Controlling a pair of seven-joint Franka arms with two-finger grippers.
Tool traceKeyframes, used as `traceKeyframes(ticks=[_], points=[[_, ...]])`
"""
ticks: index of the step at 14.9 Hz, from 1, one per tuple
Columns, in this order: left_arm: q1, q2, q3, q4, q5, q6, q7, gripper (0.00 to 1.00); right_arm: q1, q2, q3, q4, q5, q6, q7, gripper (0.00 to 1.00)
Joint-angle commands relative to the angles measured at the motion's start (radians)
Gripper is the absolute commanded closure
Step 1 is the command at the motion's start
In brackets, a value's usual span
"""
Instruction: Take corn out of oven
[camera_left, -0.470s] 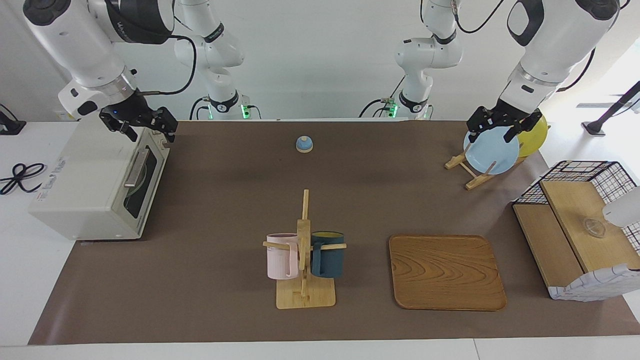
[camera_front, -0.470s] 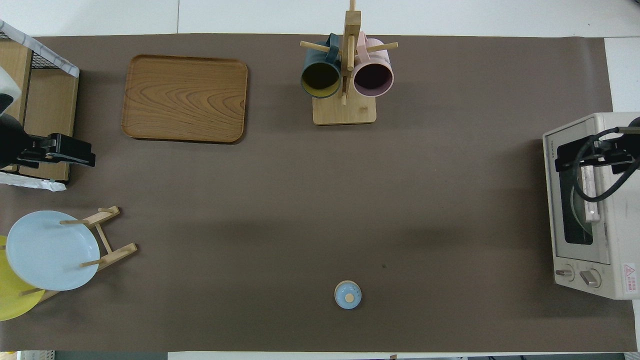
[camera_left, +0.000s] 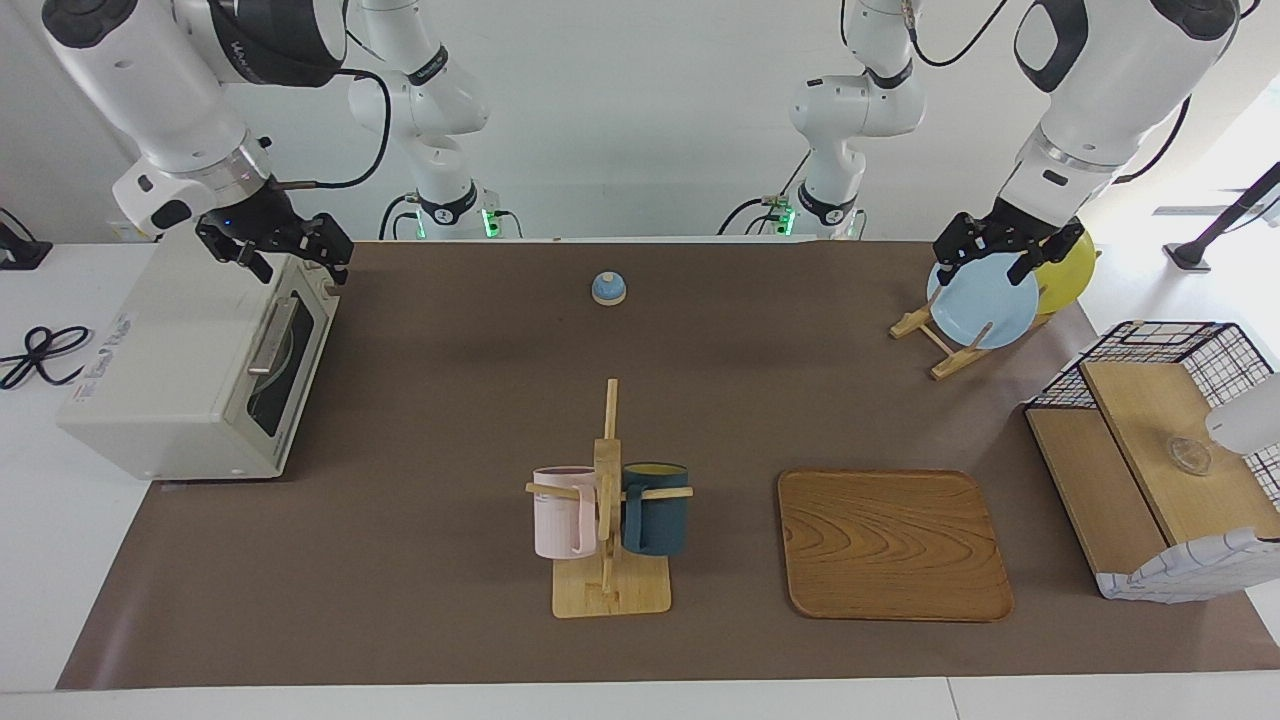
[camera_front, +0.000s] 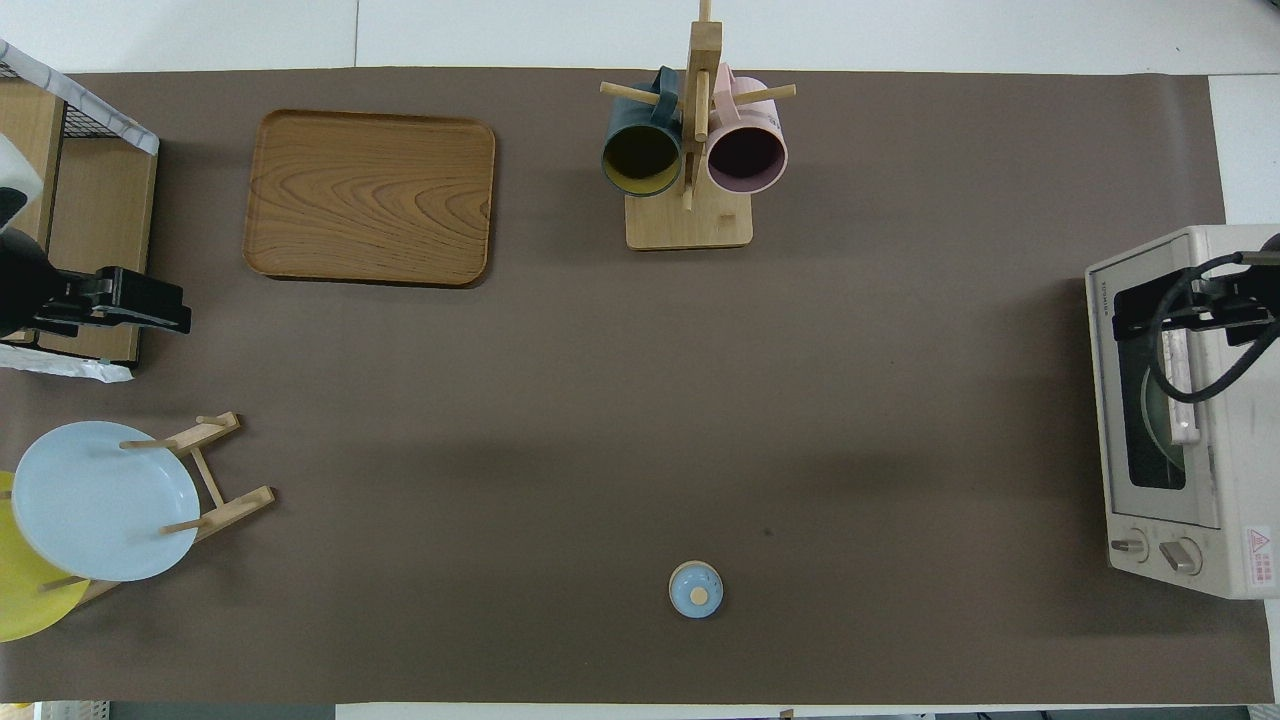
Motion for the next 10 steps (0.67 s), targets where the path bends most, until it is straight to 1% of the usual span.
traceKeyframes(ticks=[1,4,5,7,8,10], points=[[0.005,-0.001,-0.003,0.011,0.014,-0.012,0.006,0.0,0.005,0.001,0.004,-0.009,0.004,0.034,0.01,0.0],[0.005,-0.001,-0.003,0.011,0.014,-0.012,0.004,0.0,0.005,0.001,0.007,-0.015,0.002,0.072,-0.013,0.0],[0.005,-0.001,-0.002,0.011,0.014,-0.012,0.004,0.0,0.005,0.001,0.007,-0.021,0.004,0.088,-0.021,0.05],[0.005,-0.001,-0.003,0.011,0.014,-0.012,0.004,0.0,0.005,0.0,0.005,-0.025,0.002,0.099,-0.054,0.89],[0.005,-0.001,-0.002,0.011,0.014,-0.012,0.003,0.0,-0.004,-0.002,0.005,-0.035,0.001,0.1,-0.082,1.0],[0.005,-0.001,-0.002,0.011,0.014,-0.012,0.004,0.0,-0.005,-0.012,0.004,-0.062,-0.008,0.129,-0.13,1.0]])
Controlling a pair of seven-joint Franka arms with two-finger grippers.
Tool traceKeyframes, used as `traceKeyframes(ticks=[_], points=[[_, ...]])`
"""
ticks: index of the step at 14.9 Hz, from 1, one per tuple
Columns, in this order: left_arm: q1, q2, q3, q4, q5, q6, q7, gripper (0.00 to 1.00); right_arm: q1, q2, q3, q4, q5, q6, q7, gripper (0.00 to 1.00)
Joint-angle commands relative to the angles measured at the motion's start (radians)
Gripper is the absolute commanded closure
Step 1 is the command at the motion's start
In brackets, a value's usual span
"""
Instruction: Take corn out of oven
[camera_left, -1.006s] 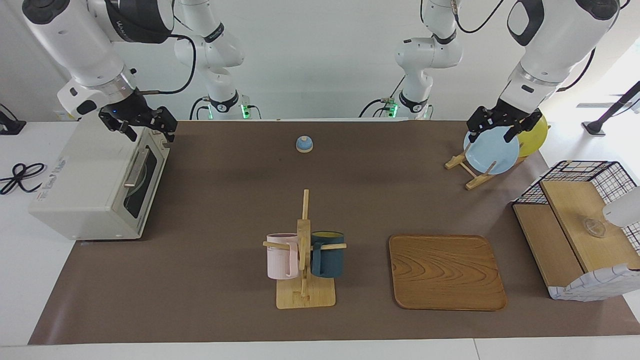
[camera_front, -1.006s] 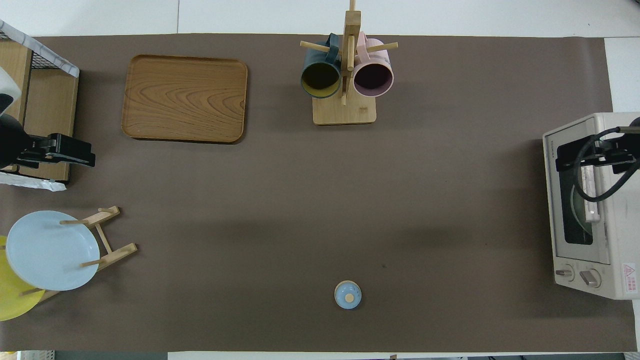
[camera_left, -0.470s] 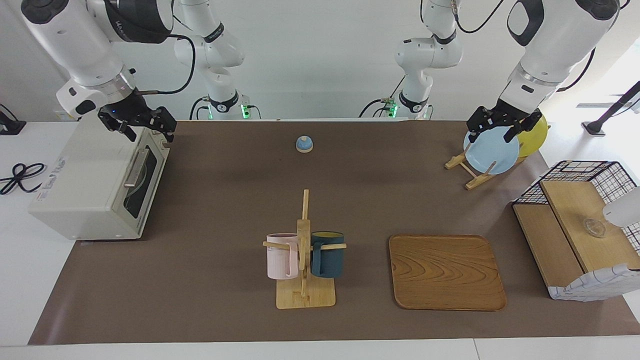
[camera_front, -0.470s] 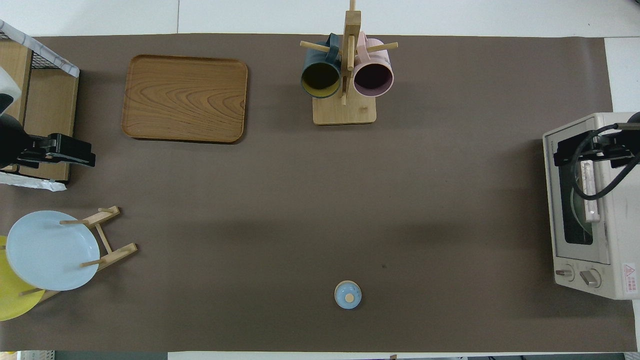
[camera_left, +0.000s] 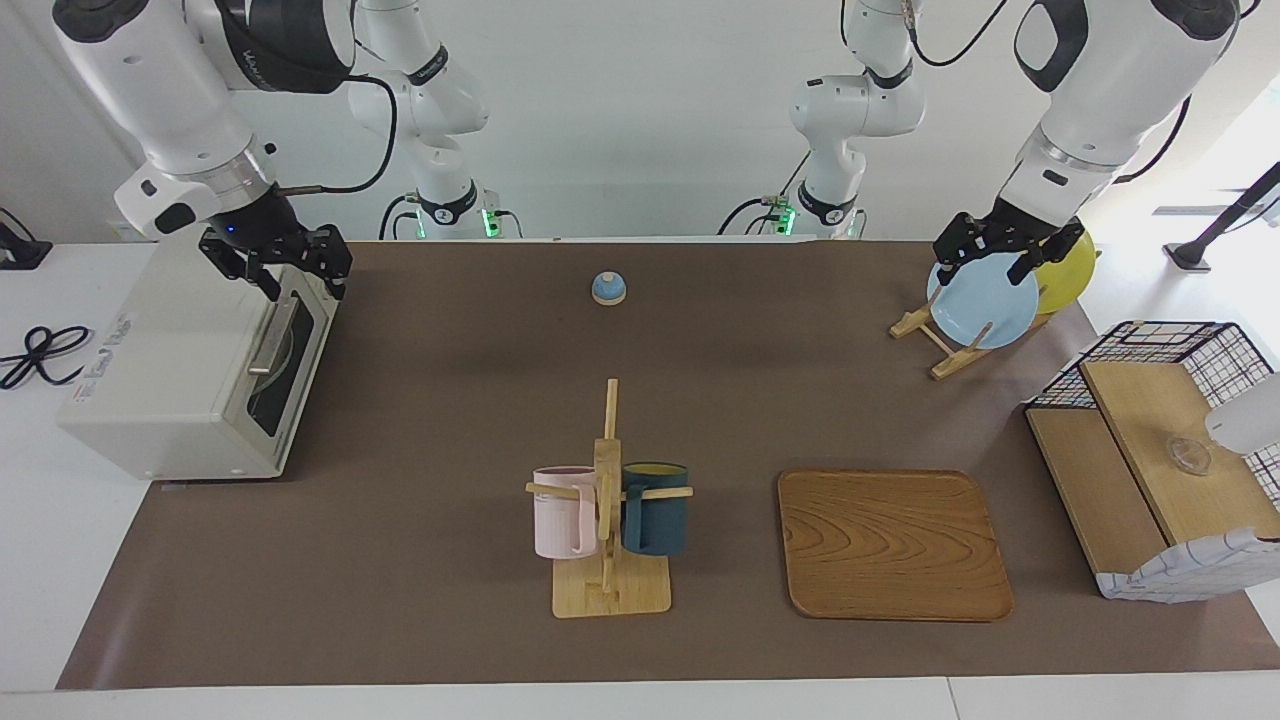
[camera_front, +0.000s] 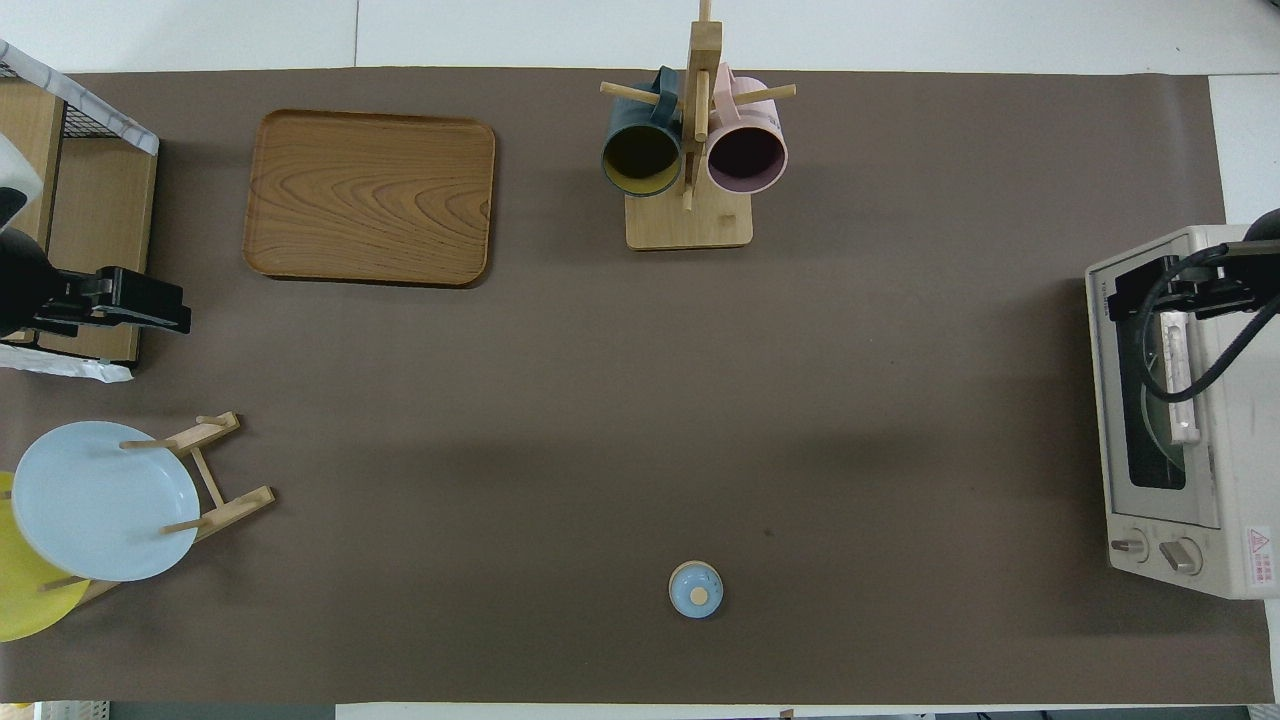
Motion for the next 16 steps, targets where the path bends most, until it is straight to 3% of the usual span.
traceKeyframes(ticks=[1,4,12,16], points=[[0.005,-0.001,-0.003,0.011,0.014,-0.012,0.004,0.0,-0.01,-0.018,0.001,-0.058,-0.059,0.059,-0.051,1.0],[0.005,-0.001,-0.002,0.011,0.014,-0.012,0.003,0.0,-0.056,-0.019,-0.004,-0.124,-0.086,0.098,-0.057,1.0],[0.005,-0.001,-0.002,0.011,0.014,-0.011,0.003,0.0,-0.055,-0.018,-0.005,-0.268,-0.156,0.165,-0.039,1.0],[0.005,-0.001,-0.003,0.011,0.014,-0.011,0.003,0.0,-0.066,-0.018,-0.005,-0.27,-0.199,0.172,-0.092,1.0]])
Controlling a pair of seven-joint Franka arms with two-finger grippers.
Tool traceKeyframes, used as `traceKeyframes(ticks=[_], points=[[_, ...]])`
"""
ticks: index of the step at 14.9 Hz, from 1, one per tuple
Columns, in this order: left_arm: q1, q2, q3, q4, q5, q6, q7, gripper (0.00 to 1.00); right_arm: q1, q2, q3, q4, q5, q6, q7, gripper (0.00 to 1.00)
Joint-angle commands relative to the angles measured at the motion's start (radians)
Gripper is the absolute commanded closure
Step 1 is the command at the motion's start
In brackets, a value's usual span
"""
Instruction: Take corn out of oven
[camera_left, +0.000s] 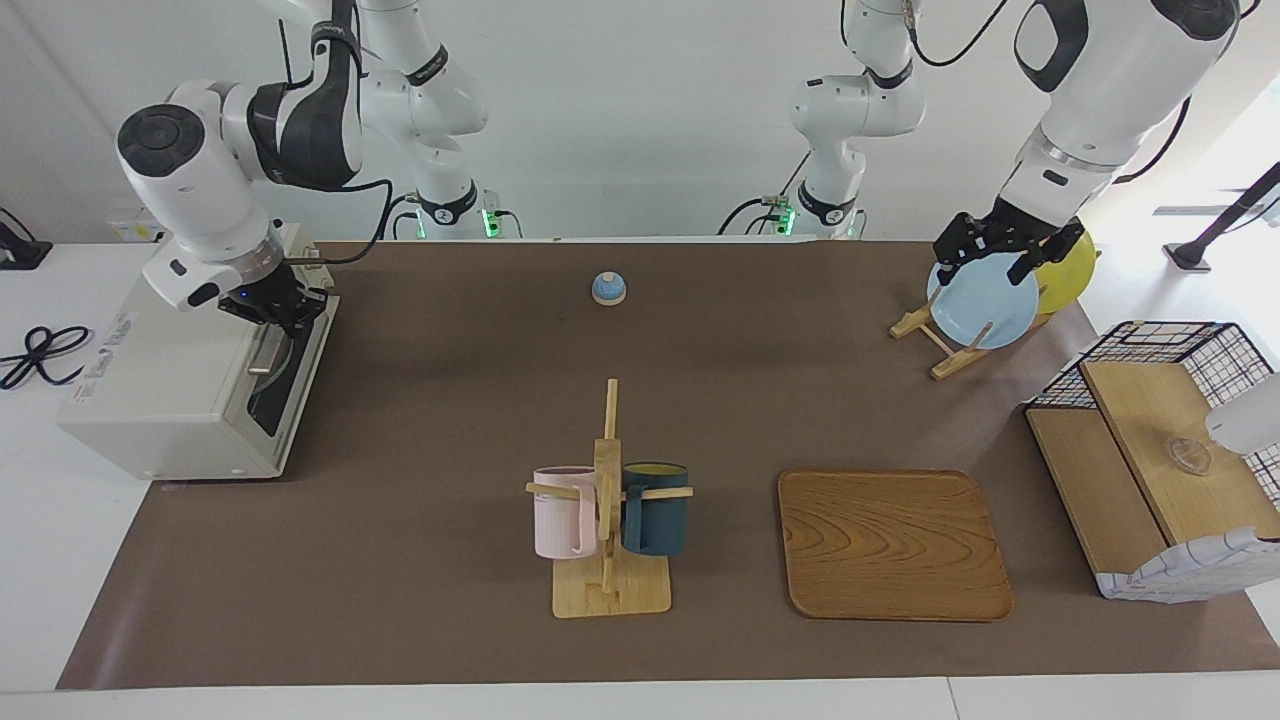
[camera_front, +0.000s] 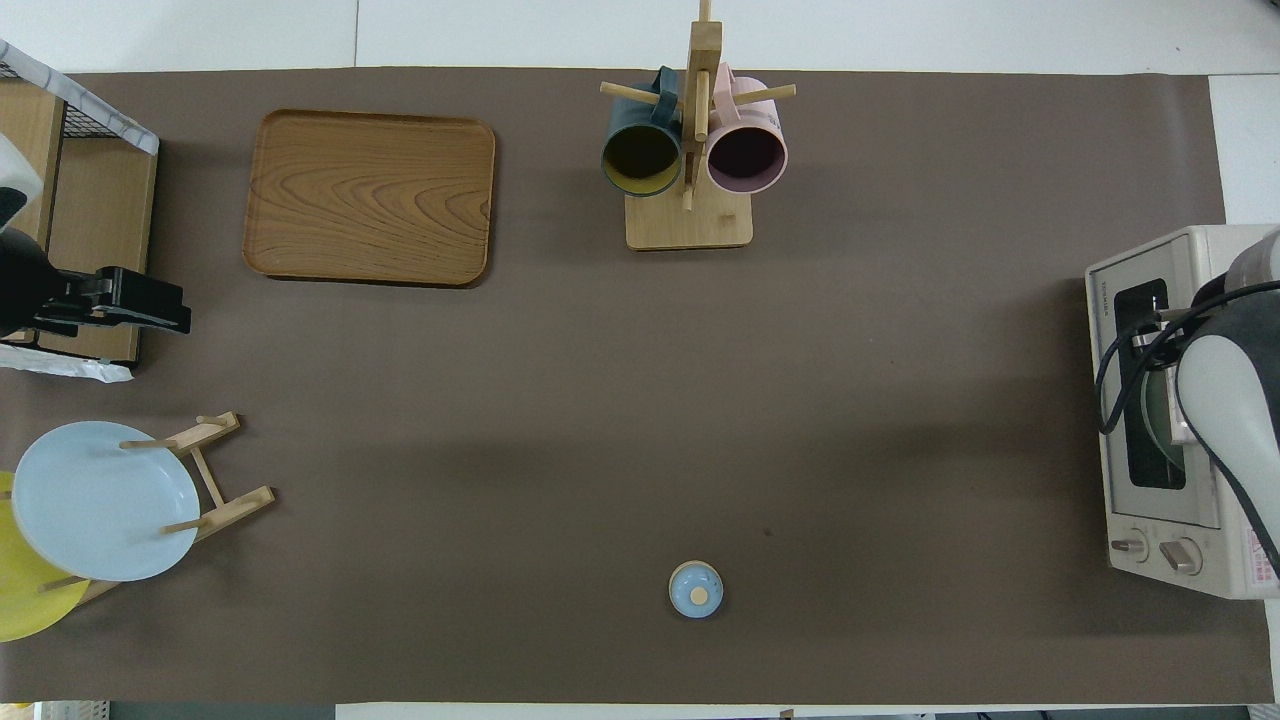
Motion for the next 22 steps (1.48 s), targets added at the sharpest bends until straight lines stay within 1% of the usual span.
traceKeyframes(ticks=[1,4,8,12,17,22], points=[[0.005,-0.001,-0.002,0.011,0.014,-0.011,0.003,0.0,-0.02,-0.02,0.006,-0.022,-0.023,0.017,-0.059,1.0],[0.005,-0.001,-0.002,0.011,0.014,-0.011,0.003,0.0,-0.056,-0.02,0.006,-0.025,-0.029,0.02,-0.098,1.0],[0.005,-0.001,-0.003,0.011,0.014,-0.011,-0.002,0.0,-0.065,-0.027,0.006,-0.04,-0.029,0.023,-0.104,1.0],[0.005,-0.001,-0.003,0.011,0.014,-0.011,0.0,0.0,-0.085,-0.05,0.006,-0.12,-0.028,0.103,-0.125,1.0],[0.005,-0.001,-0.002,0.009,0.014,-0.012,0.0,0.0,-0.083,-0.05,0.008,-0.125,-0.02,0.105,-0.119,1.0],[0.005,-0.001,-0.003,0.009,0.014,-0.012,0.001,0.0,-0.053,-0.05,0.009,-0.138,-0.008,0.108,-0.092,1.0]])
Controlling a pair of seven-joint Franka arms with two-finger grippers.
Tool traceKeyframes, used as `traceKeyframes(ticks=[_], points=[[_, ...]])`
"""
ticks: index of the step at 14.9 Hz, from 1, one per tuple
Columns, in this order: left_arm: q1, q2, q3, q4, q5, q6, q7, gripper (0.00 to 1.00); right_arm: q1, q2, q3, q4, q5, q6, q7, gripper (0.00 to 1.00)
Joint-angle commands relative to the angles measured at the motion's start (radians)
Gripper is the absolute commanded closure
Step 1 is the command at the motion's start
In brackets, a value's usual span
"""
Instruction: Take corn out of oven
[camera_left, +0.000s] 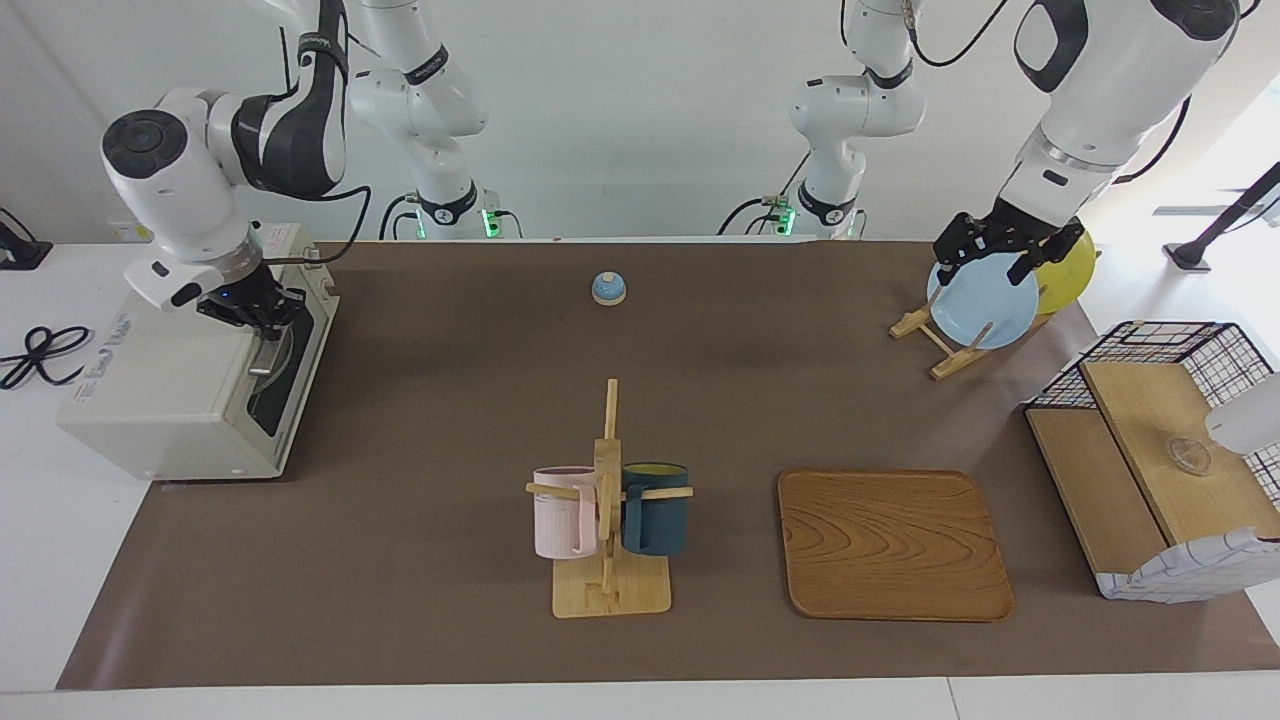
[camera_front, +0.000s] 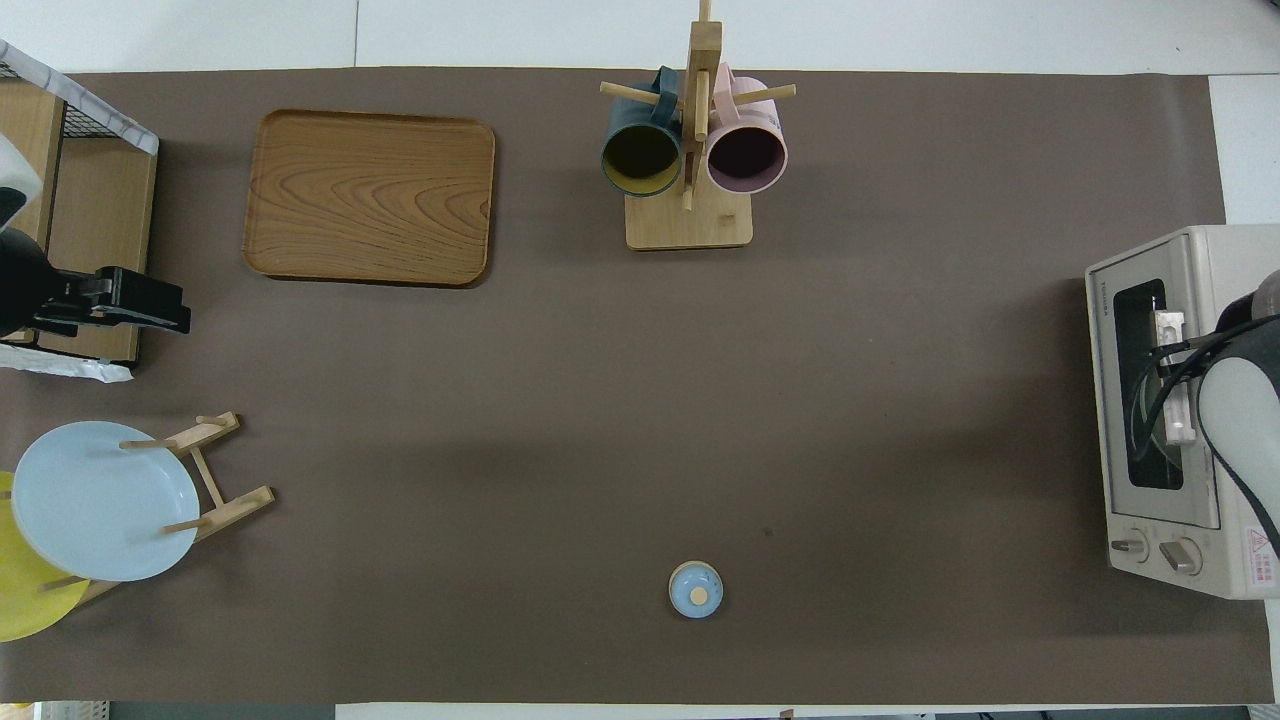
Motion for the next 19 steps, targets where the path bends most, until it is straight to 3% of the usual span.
traceKeyframes(ticks=[1,7,13,19], points=[[0.005,-0.001,-0.003,0.009,0.014,-0.012,0.0,0.0,0.003,-0.017,0.006,-0.055,0.007,0.027,0.006,1.0],[0.005,-0.001,-0.002,0.009,0.014,-0.012,0.0,0.0,0.003,-0.013,0.007,-0.141,0.042,0.141,0.007,1.0],[0.007,-0.003,-0.002,0.004,0.014,-0.011,0.0,0.0,0.026,0.014,0.012,-0.147,0.073,0.181,0.037,1.0],[0.005,-0.003,-0.002,0.004,0.014,-0.012,0.003,0.0,0.062,0.075,0.012,-0.182,0.073,0.302,0.076,1.0]])
